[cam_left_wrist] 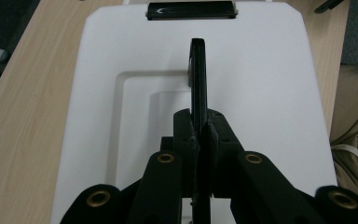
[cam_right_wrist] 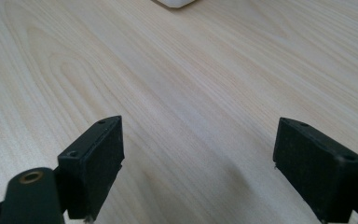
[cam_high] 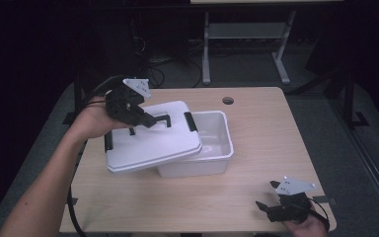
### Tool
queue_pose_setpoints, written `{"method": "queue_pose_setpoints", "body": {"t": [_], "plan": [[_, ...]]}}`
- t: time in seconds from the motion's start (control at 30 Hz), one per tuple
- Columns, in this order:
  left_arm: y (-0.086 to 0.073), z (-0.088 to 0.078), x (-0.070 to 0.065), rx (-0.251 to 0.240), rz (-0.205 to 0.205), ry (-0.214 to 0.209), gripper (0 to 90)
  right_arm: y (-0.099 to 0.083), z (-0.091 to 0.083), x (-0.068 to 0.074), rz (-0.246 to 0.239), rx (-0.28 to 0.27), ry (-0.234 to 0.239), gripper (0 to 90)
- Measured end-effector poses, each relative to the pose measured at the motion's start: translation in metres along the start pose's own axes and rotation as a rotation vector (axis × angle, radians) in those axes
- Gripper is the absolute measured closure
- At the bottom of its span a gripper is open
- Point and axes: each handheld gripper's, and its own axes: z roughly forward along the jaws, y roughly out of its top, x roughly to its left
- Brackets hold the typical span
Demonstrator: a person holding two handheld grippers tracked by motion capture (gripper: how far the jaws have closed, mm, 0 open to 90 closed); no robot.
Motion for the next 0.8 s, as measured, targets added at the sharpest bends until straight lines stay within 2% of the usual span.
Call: {"method": "queue_pose_setpoints", "body": {"t": [0.13, 0.3, 0.8], "plan": [[0.007, 0.008, 0.003, -0.007, 0.010, -0.014, 84.1, 0.000, -0.001, -0.001, -0.010, -0.001, 0.001, 15.8], [0.017, 0.018, 0.006, -0.008, 0.024, -0.029, 84.0, 0.000, -0.002, -0.001, 0.001, -0.008, 0.003, 15.8], [0.033, 0.041, 0.015, -0.022, 0.043, -0.062, 84.0, 0.000, -0.003, -0.002, 0.002, -0.011, 0.003, 15.8]]}}
